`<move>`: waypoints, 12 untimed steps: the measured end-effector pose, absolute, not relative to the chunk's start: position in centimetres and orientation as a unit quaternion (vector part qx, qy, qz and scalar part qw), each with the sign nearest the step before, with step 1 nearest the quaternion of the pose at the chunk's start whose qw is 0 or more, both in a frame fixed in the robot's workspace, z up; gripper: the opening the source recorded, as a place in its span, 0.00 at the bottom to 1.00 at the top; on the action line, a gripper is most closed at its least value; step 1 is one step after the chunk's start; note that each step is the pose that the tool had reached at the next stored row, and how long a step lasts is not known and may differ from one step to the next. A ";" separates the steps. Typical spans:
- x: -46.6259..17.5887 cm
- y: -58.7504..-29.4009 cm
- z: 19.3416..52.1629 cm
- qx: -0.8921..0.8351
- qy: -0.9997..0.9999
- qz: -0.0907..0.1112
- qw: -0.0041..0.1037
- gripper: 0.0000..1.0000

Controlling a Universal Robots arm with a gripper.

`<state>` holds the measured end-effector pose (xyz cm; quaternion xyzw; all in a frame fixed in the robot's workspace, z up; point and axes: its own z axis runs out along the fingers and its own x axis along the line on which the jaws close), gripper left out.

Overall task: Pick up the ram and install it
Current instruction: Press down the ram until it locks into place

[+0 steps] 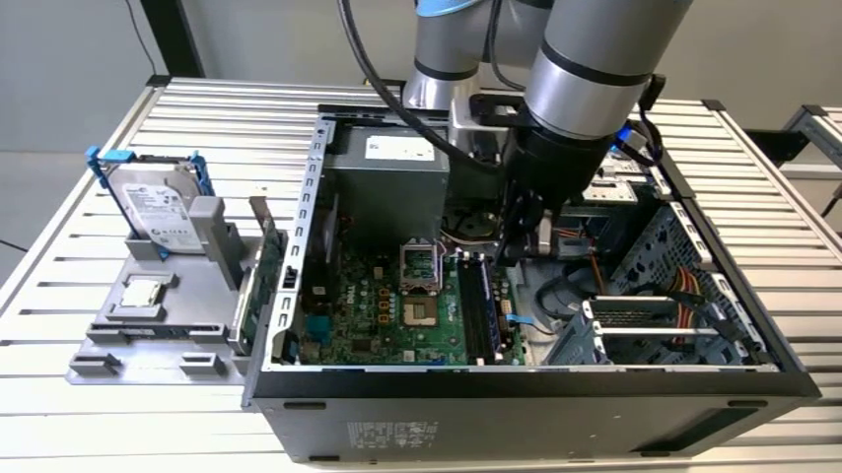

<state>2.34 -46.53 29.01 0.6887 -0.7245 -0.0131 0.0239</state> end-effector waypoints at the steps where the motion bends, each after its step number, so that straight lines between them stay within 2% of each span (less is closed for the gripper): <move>1: 2.3 -46.5 29.2 0.689 -0.724 -0.013 0.024 0.00; 12: 2.3 -46.5 30.1 0.689 -0.724 -0.013 0.024 0.00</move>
